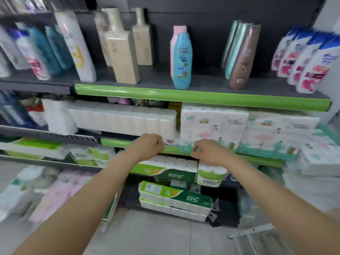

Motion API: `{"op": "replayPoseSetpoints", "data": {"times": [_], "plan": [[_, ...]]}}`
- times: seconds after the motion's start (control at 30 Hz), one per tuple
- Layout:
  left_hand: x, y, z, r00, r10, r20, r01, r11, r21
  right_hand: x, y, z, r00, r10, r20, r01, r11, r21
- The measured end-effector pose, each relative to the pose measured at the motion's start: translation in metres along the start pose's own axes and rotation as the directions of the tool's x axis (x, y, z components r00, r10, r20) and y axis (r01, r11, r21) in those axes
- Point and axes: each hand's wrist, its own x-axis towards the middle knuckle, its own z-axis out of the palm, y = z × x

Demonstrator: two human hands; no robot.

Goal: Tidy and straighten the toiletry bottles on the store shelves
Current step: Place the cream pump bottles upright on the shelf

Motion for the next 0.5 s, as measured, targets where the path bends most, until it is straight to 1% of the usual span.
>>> {"op": "replayPoseSetpoints", "data": {"times": [0.1, 0.23, 0.4, 0.5], "plan": [[-0.017, -0.057, -0.035, 1.000, 0.005, -0.028, -0.006, 0.999, -0.032, 0.025, -0.064, 0.009, 0.999, -0.025, -0.026, 0.025, 0.999, 0.023], [-0.032, -0.120, -0.076, 0.995, -0.002, -0.101, -0.006, 0.996, -0.084, 0.051, -0.133, 0.018, 0.994, -0.078, -0.081, 0.081, 0.996, 0.035], [-0.031, -0.164, -0.113, 0.986, -0.030, -0.165, -0.010, 0.971, -0.238, 0.079, -0.189, 0.009, 0.982, -0.096, -0.161, 0.105, 0.993, 0.051], [-0.019, -0.177, -0.136, 0.968, -0.031, -0.248, -0.047, 0.952, -0.303, 0.095, -0.211, -0.010, 0.955, -0.095, -0.281, 0.116, 0.991, 0.062]]}}
